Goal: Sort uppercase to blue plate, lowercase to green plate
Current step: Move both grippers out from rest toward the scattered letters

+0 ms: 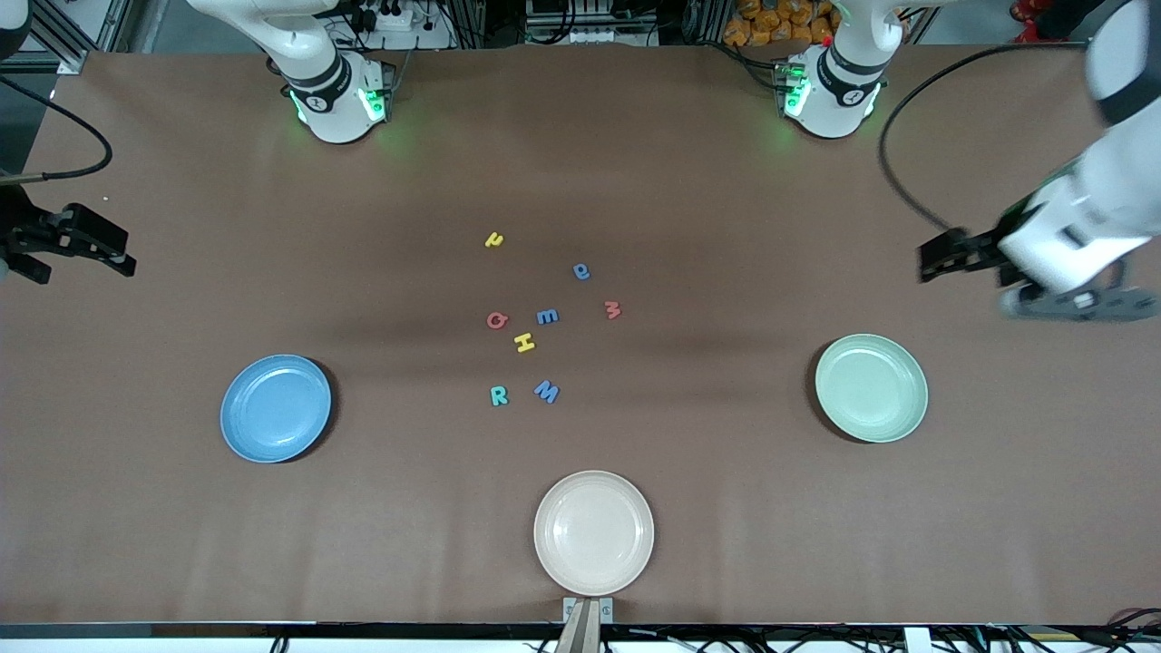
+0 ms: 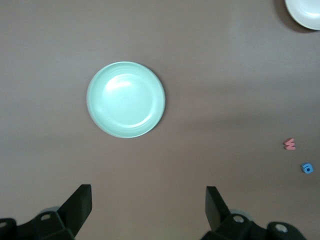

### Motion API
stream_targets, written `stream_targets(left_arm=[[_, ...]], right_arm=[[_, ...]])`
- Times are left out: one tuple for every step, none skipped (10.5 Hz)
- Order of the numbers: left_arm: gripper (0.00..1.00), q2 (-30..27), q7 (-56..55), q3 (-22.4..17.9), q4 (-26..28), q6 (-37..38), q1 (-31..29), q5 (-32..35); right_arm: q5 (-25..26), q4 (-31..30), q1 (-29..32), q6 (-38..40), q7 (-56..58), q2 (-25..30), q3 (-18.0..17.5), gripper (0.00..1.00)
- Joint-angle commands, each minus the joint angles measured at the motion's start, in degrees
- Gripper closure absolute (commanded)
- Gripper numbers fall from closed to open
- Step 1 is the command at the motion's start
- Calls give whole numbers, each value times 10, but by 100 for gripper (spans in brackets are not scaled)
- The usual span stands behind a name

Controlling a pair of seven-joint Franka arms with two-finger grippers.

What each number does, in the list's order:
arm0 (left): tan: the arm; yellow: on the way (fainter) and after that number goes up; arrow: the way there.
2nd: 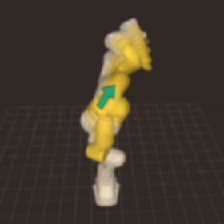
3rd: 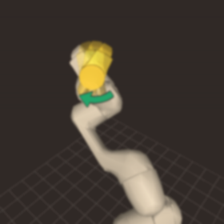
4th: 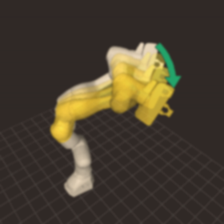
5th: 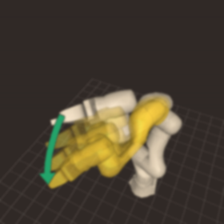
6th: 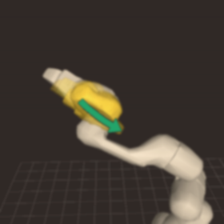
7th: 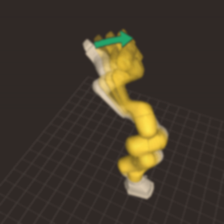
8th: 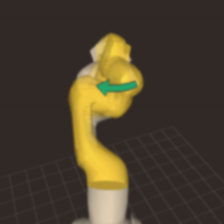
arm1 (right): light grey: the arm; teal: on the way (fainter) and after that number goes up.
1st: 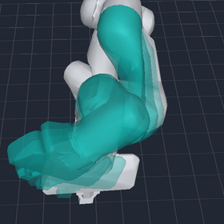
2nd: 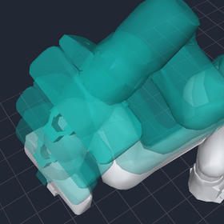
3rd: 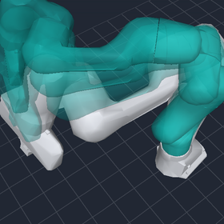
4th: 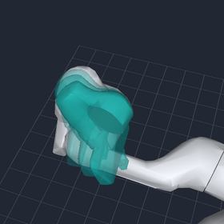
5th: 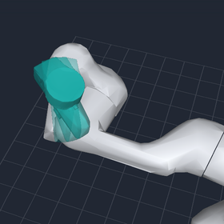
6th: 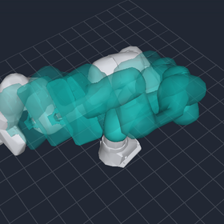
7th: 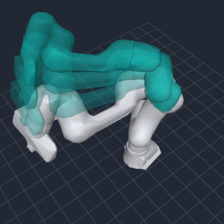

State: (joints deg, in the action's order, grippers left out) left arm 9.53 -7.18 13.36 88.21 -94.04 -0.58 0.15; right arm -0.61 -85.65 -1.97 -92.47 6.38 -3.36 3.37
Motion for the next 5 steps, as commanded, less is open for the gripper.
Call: stream_targets(left_arm=[[0, 2, -99, 50, 77, -84, 15, -7], [0, 10, -151, 57, 100, -118, 38, -6], [0, 25, -177, 58, 112, -140, 58, -7], [0, 40, -195, 58, 113, -146, 76, -7], [0, 57, -239, 58, 113, -156, 105, -6]], right_arm=[[5, -7, -9, -4, -2, -3, -3, 0], [2, -7, -10, -4, -2, -15, -3, 0], [0, -6, -14, -7, -3, -31, -3, 0], [0, -5, -16, -30, -3, -46, -3, 0], [0, -4, -20, -60, -3, -64, -3, 0]])
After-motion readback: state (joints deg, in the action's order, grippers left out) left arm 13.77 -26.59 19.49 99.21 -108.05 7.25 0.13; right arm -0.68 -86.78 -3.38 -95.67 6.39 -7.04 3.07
